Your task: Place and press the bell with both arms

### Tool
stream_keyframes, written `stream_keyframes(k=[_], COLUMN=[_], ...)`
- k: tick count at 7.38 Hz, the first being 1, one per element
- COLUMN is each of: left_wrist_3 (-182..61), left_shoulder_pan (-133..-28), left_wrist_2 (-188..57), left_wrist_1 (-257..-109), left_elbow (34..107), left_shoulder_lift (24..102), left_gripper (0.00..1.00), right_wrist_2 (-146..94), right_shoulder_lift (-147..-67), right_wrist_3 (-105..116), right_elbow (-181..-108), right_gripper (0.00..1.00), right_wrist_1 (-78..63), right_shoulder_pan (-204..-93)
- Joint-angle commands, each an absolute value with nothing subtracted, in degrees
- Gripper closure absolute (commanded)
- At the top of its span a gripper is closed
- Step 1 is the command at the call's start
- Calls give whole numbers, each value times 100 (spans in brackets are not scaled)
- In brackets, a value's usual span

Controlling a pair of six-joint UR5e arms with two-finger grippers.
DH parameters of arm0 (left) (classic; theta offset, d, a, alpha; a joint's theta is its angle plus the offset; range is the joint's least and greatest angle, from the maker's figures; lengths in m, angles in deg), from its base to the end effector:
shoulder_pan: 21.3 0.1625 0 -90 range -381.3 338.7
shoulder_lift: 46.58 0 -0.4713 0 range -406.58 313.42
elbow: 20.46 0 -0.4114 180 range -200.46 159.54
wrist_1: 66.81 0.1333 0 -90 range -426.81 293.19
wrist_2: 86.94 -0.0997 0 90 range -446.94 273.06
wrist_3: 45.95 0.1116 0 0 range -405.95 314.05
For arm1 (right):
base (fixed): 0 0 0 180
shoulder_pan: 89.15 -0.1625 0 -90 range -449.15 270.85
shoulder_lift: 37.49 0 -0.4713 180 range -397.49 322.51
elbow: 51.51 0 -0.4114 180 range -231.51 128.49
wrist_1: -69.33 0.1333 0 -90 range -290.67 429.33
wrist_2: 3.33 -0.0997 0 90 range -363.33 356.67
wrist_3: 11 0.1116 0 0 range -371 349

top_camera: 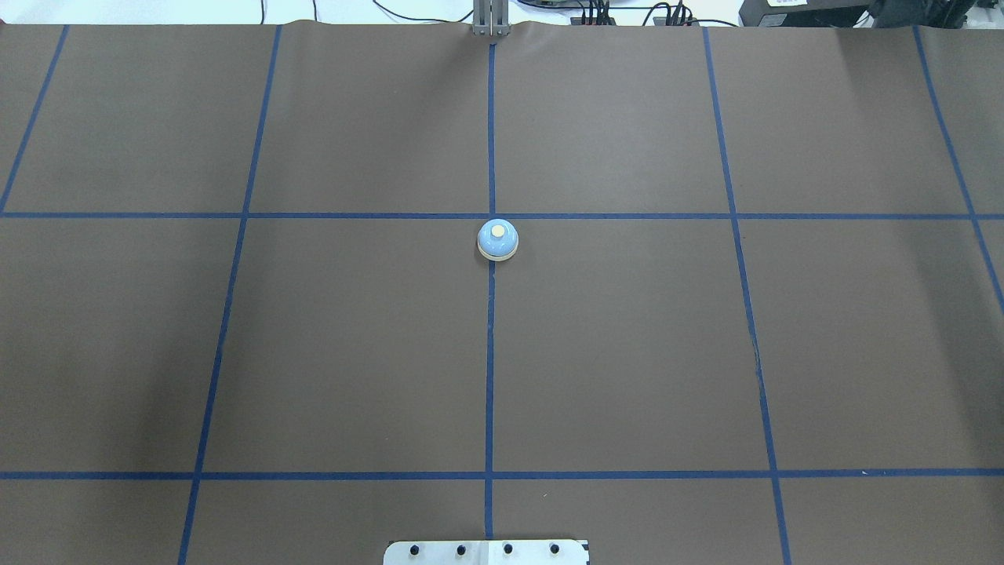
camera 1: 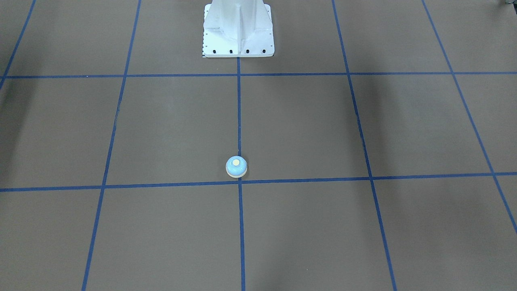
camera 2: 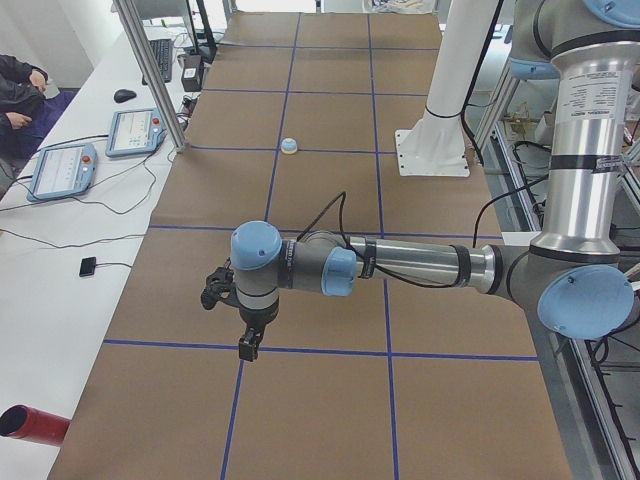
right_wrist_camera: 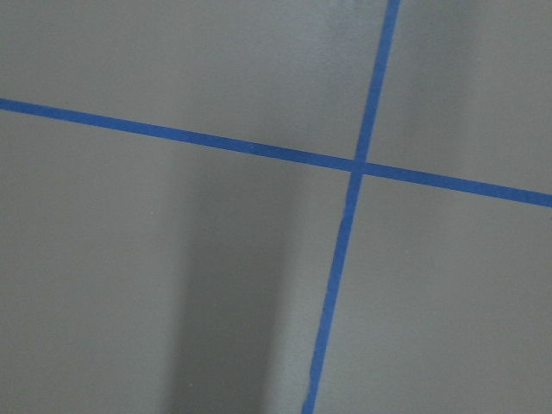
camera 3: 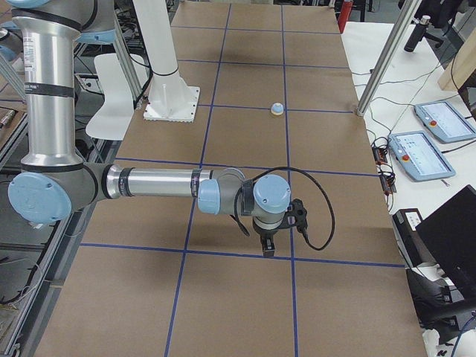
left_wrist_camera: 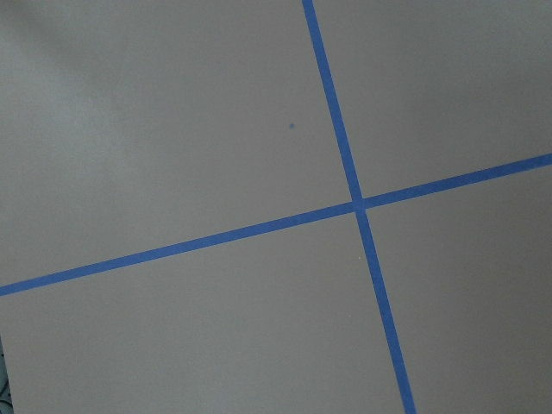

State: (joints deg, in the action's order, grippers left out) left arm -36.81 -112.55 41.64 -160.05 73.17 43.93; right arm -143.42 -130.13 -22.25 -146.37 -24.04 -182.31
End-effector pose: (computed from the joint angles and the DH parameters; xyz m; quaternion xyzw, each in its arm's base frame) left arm -0.0751 -0.5231 0.6778 0.0903 0.3228 0.0860 0.9382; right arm 0.0745 -0.4843 0.6910 0.0441 -0.4211 -0.0597 0.9040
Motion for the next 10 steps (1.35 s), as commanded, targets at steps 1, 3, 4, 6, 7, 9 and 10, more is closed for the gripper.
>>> stream_keyframes(k=[1,3,4,6,7,9,10], left_wrist_3=[-3699,-3838,-3840,-3857,-3857,-3857,-3857], left_shoulder_pan=[-11253,-11244,-11244,-11244,-11244,-11244,-11235], left_wrist_2=[4173,4173,4173,4182,4173,4173,4173], left_wrist_1=[-16006,-16058,-16068,-16068,-16068,-16068,-16059], left_elbow=[7323,7297,7315,7350,7350,7332,7332], left_shoulder_lift=[4395,4395,4334,4280,4280,4280,4272], left_gripper=[0,0,0,0,0,0,0], right_wrist_2=[-14343,-14334,-14273,-14282,-14282,-14282,-14282], right_shoulder_lift=[-13134,-13214,-13336,-13311,-13302,-13276,-13276], right_wrist_3=[-2313,-2454,-2445,-2367,-2375,-2357,-2357], right_elbow=[-14740,-14845,-14811,-14661,-14661,-14670,-14661], right_gripper=[0,0,0,0,0,0,0], right_wrist_1=[-2630,-2621,-2612,-2603,-2603,-2603,-2612], right_shoulder_pan=[-18337,-18346,-18328,-18328,-18328,-18311,-18302])
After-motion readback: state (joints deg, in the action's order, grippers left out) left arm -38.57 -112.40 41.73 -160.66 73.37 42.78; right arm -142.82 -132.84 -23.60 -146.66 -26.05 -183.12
